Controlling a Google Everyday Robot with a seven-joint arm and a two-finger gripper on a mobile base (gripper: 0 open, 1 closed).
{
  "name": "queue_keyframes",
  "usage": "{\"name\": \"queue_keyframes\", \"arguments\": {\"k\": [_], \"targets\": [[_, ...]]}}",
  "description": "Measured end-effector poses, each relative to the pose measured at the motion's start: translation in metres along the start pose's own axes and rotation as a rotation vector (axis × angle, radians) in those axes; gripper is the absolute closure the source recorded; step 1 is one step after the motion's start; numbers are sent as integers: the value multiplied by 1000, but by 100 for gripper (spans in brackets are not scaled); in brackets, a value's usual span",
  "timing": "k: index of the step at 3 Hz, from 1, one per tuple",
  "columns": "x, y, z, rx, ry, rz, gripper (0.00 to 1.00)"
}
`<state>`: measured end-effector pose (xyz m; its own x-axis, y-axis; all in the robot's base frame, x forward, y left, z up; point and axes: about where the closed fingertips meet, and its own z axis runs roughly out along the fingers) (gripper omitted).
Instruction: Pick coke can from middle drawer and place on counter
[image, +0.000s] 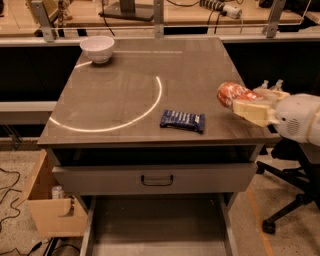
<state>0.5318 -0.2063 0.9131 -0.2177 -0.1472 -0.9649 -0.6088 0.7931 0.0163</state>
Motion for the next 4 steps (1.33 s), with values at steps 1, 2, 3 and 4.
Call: {"name": "queue_keyframes", "arguments": {"k": [1, 2, 3, 4], "targets": [[-11, -2, 48, -62, 22, -60, 100], [-15, -2, 101, -141, 26, -57, 100], [-8, 4, 158, -242, 34, -33, 100], [4, 19, 214, -363, 40, -12, 100]]}}
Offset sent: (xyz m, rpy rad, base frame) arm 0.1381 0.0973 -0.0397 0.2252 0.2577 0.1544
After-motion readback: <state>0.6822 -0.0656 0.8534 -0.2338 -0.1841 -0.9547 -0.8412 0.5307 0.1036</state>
